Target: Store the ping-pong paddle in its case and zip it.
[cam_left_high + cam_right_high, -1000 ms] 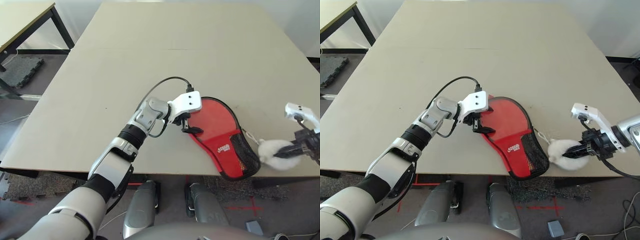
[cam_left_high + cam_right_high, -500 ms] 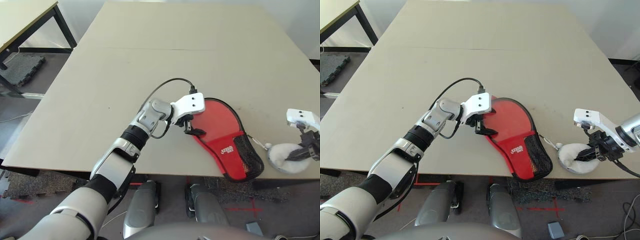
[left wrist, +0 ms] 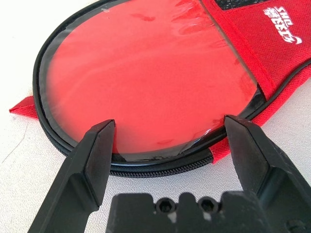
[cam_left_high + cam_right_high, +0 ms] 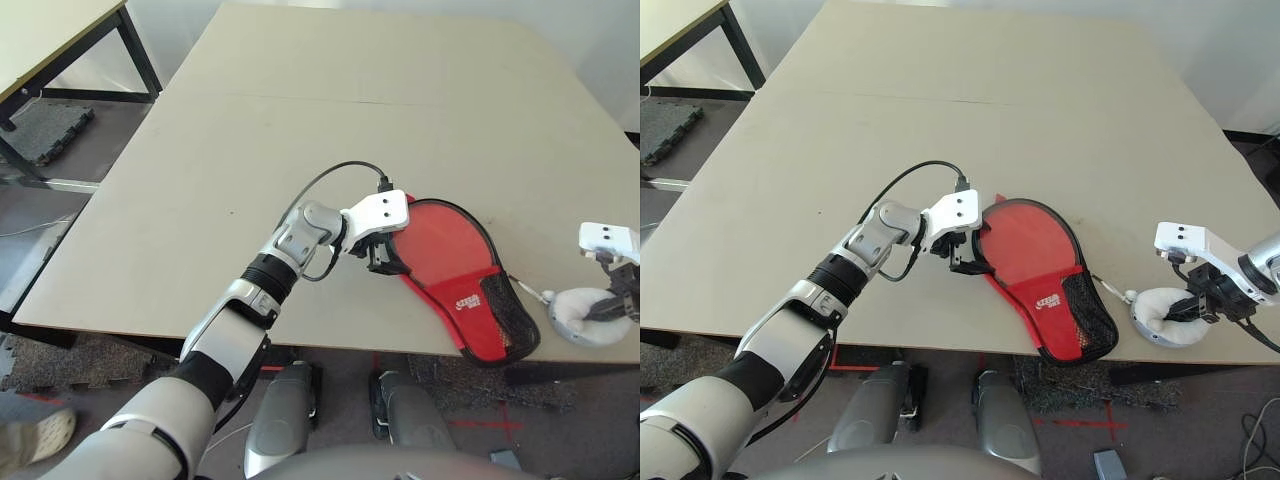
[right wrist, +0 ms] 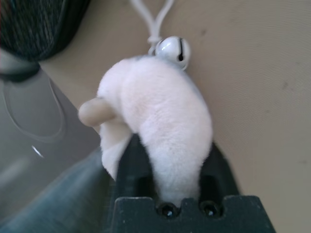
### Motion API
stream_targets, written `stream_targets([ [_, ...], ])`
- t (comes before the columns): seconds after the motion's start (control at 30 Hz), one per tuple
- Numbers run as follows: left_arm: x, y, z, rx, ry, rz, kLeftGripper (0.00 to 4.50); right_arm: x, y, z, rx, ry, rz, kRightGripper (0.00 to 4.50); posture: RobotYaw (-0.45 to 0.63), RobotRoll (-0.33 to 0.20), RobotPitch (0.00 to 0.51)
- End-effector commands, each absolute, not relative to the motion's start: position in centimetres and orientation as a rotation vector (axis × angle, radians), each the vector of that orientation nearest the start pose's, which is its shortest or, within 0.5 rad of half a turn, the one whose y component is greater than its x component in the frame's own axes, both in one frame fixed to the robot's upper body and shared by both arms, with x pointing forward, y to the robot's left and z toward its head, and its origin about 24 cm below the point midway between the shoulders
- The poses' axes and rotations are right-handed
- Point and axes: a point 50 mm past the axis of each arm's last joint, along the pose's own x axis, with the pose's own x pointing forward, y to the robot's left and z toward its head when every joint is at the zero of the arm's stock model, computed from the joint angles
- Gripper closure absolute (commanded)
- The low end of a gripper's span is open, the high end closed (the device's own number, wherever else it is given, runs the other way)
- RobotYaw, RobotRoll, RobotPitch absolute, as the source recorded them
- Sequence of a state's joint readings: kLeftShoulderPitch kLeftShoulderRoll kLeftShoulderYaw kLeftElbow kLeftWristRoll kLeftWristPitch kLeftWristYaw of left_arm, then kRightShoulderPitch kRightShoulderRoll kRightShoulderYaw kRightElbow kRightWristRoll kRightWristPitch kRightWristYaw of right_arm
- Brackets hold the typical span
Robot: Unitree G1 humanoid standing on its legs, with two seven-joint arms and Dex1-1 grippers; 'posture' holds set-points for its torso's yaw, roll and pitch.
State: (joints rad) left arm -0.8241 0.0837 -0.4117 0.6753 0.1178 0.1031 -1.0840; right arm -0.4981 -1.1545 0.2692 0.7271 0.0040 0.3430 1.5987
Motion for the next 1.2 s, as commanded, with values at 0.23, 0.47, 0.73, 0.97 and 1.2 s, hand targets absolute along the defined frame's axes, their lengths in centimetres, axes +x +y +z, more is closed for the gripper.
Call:
stream_targets([
  [0.23,32.4,1.5,8.5,0.499,0.292,-1.474,0.0,26.1,-37.6,18.5,0.004,0.806,0.777,0.04,-0.02,0.0,0.152],
  [0.47,33.2,3.2,10.5,0.424,0.239,-1.379,0.0,27.9,-38.3,20.4,0.03,0.548,0.645,0.04,-0.01,0.0,0.144],
  [0.73,35.2,8.1,12.6,0.258,0.113,-0.989,0.0,30.5,-38.4,17.5,-0.043,0.295,0.345,0.04,-0.01,0.0,0.139],
  [0.97,36.5,16.4,14.4,0.076,-0.093,-0.331,0.0,31.4,-38.5,14.7,-0.071,0.125,0.047,0.04,0.0,0.0,0.146],
  [1.2,35.1,24.6,12.2,0.031,-0.119,0.189,0.0,31.9,-38.1,12.9,-0.015,0.008,-0.214,0.04,0.01,0.0,0.143],
])
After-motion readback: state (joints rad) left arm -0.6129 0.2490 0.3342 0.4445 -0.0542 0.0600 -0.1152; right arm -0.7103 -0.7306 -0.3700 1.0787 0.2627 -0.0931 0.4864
